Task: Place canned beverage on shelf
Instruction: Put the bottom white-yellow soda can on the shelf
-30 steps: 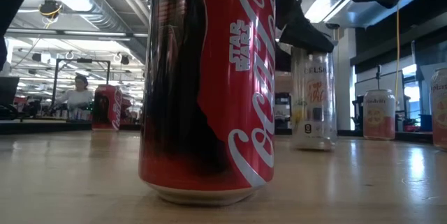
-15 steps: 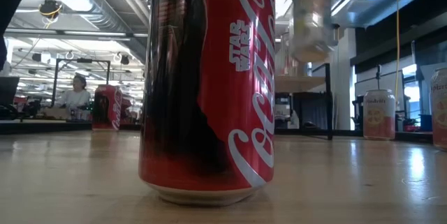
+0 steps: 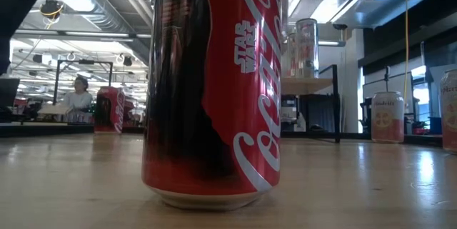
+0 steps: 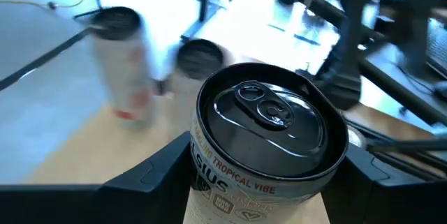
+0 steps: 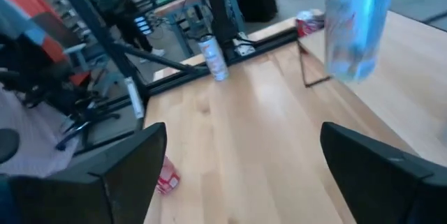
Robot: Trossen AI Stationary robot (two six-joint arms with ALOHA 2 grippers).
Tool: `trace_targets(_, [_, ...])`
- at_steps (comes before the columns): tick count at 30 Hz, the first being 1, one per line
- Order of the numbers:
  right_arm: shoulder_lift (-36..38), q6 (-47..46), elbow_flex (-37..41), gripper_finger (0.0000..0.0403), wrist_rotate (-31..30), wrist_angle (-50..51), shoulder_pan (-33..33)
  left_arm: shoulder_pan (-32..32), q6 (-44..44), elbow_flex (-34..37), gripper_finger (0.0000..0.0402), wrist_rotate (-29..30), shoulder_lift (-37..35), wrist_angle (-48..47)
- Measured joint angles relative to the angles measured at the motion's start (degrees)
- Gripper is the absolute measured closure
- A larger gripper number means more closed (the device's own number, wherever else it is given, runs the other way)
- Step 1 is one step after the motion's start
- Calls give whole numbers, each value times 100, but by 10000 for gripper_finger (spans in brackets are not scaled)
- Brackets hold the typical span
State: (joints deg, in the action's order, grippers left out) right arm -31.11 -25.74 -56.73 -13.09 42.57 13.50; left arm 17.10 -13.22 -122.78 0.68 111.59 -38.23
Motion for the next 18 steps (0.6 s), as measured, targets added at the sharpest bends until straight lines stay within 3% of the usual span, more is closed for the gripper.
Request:
trace_targets(9, [-24, -256, -2, 38, -845, 252, 0, 1023, 491, -2, 176, -648, 293, 433])
trace_targets(18, [-26, -556, -2, 38, -1140, 259, 0, 1299, 694, 4, 176, -1383, 1058, 1131])
